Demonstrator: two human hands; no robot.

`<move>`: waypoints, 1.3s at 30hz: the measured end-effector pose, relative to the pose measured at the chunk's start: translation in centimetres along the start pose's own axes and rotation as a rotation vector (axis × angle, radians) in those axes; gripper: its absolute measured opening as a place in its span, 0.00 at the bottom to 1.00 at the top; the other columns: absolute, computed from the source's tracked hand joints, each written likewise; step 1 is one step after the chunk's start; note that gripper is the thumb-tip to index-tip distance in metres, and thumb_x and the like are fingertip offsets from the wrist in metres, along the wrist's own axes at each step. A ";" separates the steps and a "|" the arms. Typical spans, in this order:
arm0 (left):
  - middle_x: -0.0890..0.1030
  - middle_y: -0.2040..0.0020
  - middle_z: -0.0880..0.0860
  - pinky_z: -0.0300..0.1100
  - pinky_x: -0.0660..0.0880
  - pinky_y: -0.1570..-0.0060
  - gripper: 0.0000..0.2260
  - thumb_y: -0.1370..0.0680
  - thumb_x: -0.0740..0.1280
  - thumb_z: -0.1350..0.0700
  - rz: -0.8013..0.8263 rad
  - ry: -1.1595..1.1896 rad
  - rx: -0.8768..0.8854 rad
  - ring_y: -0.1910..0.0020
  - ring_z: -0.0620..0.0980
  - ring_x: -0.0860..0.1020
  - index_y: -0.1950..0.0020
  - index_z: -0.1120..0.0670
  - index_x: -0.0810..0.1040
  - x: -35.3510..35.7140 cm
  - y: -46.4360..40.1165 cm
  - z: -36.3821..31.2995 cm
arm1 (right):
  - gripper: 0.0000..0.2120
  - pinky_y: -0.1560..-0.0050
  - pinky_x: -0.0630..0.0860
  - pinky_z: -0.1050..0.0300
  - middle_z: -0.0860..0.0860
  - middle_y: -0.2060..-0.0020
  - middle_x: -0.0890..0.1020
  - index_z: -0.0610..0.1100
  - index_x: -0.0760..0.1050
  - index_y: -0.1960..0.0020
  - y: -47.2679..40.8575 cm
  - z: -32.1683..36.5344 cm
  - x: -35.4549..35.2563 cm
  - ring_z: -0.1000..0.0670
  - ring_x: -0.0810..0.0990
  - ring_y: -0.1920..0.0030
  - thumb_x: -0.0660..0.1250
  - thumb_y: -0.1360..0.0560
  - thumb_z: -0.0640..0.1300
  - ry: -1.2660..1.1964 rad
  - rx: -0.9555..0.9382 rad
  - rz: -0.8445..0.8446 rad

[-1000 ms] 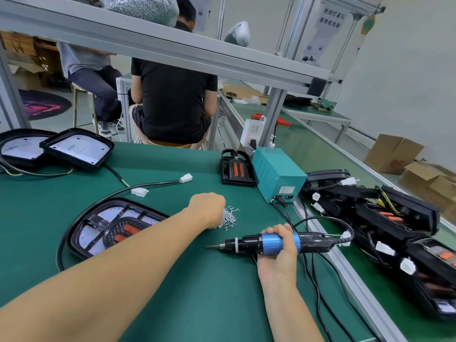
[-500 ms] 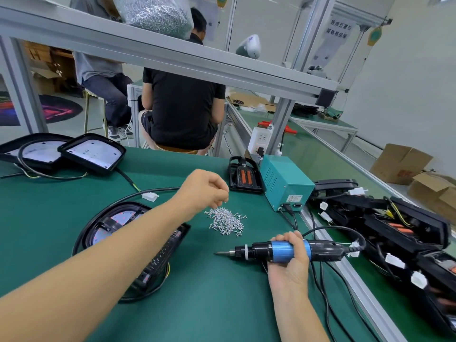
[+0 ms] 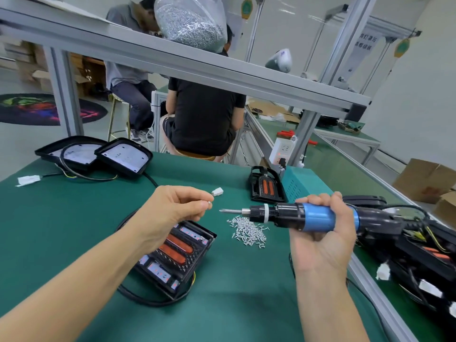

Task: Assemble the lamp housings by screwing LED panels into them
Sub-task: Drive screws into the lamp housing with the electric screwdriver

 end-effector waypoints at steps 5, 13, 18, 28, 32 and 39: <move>0.83 0.64 0.54 0.33 0.75 0.68 0.10 0.27 0.68 0.66 -0.053 0.051 -0.010 0.69 0.43 0.75 0.60 0.55 0.86 -2.1 1.1 0.2 | 0.14 0.56 0.78 0.59 0.53 0.70 0.77 0.47 0.74 0.55 0.5 -2.4 3.1 0.53 0.77 0.69 0.69 0.38 0.36 0.025 0.016 0.049; 0.81 0.66 0.53 0.33 0.74 0.70 0.05 0.25 0.67 0.66 -0.111 0.095 -0.014 0.70 0.42 0.75 0.54 0.61 0.83 -4.3 2.4 0.4 | 0.14 0.58 0.77 0.60 0.53 0.70 0.76 0.46 0.73 0.54 0.9 -5.4 4.3 0.54 0.76 0.70 0.68 0.38 0.35 0.077 0.062 0.066; 0.81 0.66 0.53 0.33 0.74 0.70 0.05 0.25 0.67 0.67 -0.142 0.101 -0.007 0.70 0.43 0.74 0.54 0.63 0.82 -5.4 2.6 0.4 | 0.13 0.59 0.77 0.61 0.53 0.70 0.76 0.46 0.72 0.55 1.0 -6.5 5.1 0.54 0.76 0.70 0.67 0.37 0.35 0.104 0.067 0.098; 0.81 0.68 0.55 0.34 0.76 0.69 0.05 0.27 0.69 0.68 -0.250 0.138 -0.010 0.71 0.45 0.76 0.59 0.60 0.84 -9.4 2.3 1.3 | 0.11 0.60 0.78 0.61 0.53 0.69 0.76 0.47 0.72 0.55 1.2 -10.7 5.3 0.54 0.76 0.70 0.63 0.26 0.31 0.160 0.117 0.071; 0.82 0.68 0.55 0.35 0.77 0.69 0.08 0.27 0.70 0.67 -0.281 0.086 -0.019 0.71 0.45 0.76 0.62 0.57 0.85 -10.7 1.9 2.2 | 0.12 0.59 0.78 0.60 0.53 0.69 0.76 0.48 0.73 0.55 0.9 -12.5 4.7 0.54 0.76 0.69 0.63 0.26 0.31 0.202 0.135 0.053; 0.84 0.64 0.42 0.35 0.75 0.56 0.05 0.27 0.72 0.57 -0.369 -0.563 0.065 0.63 0.41 0.80 0.62 0.50 0.83 -13.2 1.9 2.6 | 0.13 0.64 0.77 0.61 0.53 0.71 0.76 0.47 0.72 0.53 0.0 -13.8 4.1 0.53 0.76 0.70 0.63 0.25 0.28 0.419 0.065 0.103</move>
Point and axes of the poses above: each hand's wrist, its own y-axis away from the middle knuckle, its own x-axis out of the palm, z = x × y, the point moved 9 cm from there along -y, towards the middle knuckle
